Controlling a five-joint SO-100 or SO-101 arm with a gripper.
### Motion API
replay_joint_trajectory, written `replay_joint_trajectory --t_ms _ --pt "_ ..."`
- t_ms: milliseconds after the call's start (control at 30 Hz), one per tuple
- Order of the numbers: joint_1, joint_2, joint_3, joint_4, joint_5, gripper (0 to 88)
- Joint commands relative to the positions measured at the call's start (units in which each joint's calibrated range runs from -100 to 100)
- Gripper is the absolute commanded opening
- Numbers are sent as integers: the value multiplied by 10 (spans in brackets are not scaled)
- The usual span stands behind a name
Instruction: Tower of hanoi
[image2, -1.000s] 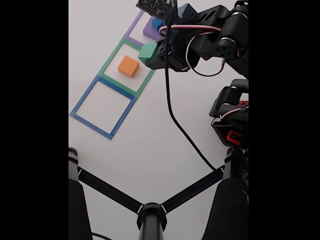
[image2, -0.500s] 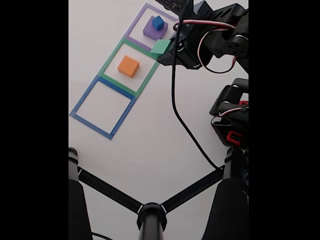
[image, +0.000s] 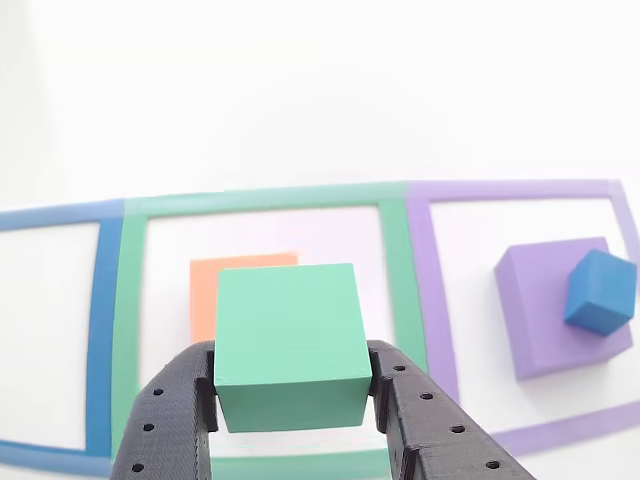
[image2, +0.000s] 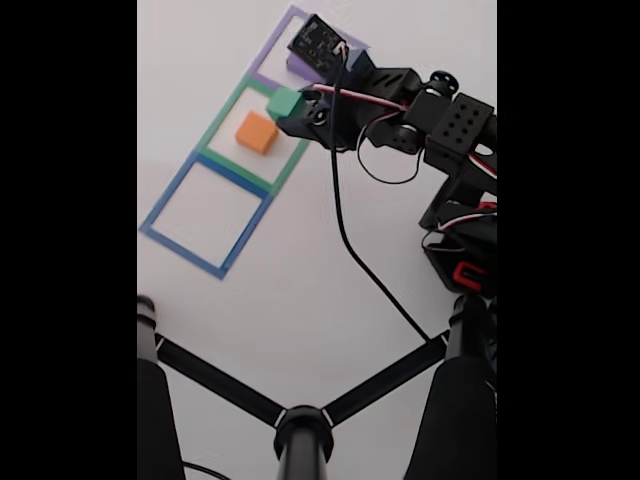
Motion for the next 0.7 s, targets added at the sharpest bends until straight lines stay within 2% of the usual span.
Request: replay_joint_trajectory --t_ms 0,300,667 --pt "0 54 61 -210 0 89" --pt "-13 236 88 -470 0 92" --pt "-18 370 87 -615 0 94"
